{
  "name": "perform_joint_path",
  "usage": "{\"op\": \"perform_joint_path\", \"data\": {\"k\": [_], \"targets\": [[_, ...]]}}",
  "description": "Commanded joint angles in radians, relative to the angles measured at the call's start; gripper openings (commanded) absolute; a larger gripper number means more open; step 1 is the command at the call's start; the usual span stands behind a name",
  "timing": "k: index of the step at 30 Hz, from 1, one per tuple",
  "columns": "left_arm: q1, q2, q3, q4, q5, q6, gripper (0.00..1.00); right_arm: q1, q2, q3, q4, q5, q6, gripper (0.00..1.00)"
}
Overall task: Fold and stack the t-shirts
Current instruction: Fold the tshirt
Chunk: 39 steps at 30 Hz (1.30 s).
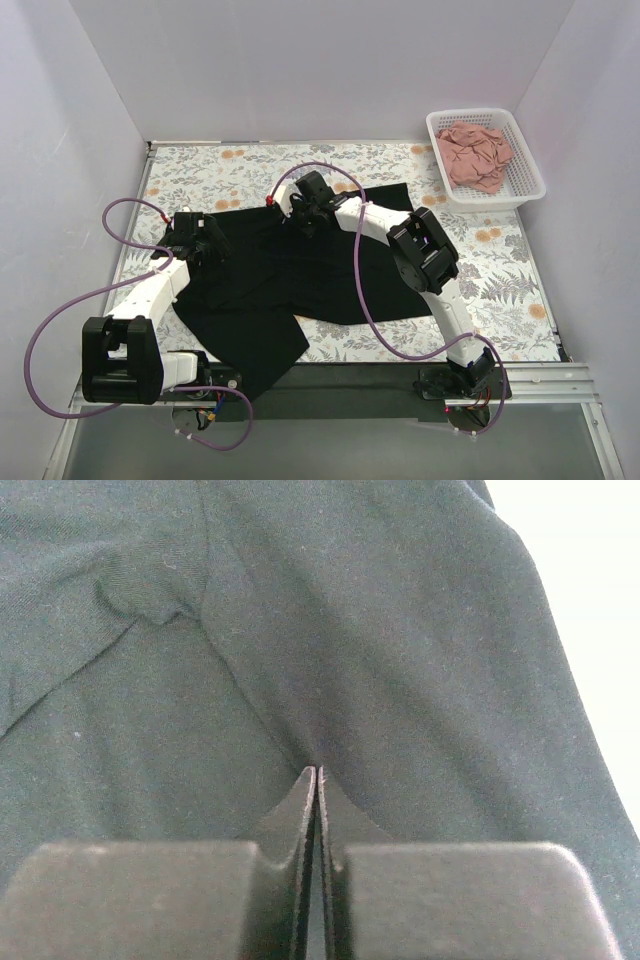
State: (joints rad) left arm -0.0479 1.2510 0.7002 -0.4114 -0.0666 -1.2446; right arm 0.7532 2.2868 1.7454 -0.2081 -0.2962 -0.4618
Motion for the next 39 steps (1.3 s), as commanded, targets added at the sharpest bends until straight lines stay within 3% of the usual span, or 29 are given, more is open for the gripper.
{"op": "perform_joint_path", "data": {"k": [1, 17, 28, 34, 35, 39], "targets": [[-0.003, -0.028, 0.021, -0.010, -0.002, 0.014, 0.70, 0.001, -0.009, 0.042, -0.013, -0.023, -0.012, 0.04], [-0.003, -0.036, 0.021, -0.017, -0.022, 0.008, 0.70, 0.000, -0.121, -0.023, -0.059, -0.027, -0.044, 0.01], [-0.001, -0.048, 0.032, -0.058, -0.125, -0.041, 0.67, -0.002, -0.072, -0.046, -0.073, -0.032, -0.031, 0.04], [0.046, -0.055, 0.042, -0.079, -0.206, -0.098, 0.61, -0.003, -0.107, -0.049, -0.076, -0.026, -0.006, 0.37], [0.113, -0.047, 0.047, -0.076, -0.185, -0.104, 0.60, -0.003, -0.119, -0.052, -0.073, -0.026, -0.003, 0.44], [0.206, 0.004, 0.084, -0.046, -0.148, -0.137, 0.54, -0.020, -0.187, -0.083, -0.073, -0.011, 0.038, 0.59]]}}
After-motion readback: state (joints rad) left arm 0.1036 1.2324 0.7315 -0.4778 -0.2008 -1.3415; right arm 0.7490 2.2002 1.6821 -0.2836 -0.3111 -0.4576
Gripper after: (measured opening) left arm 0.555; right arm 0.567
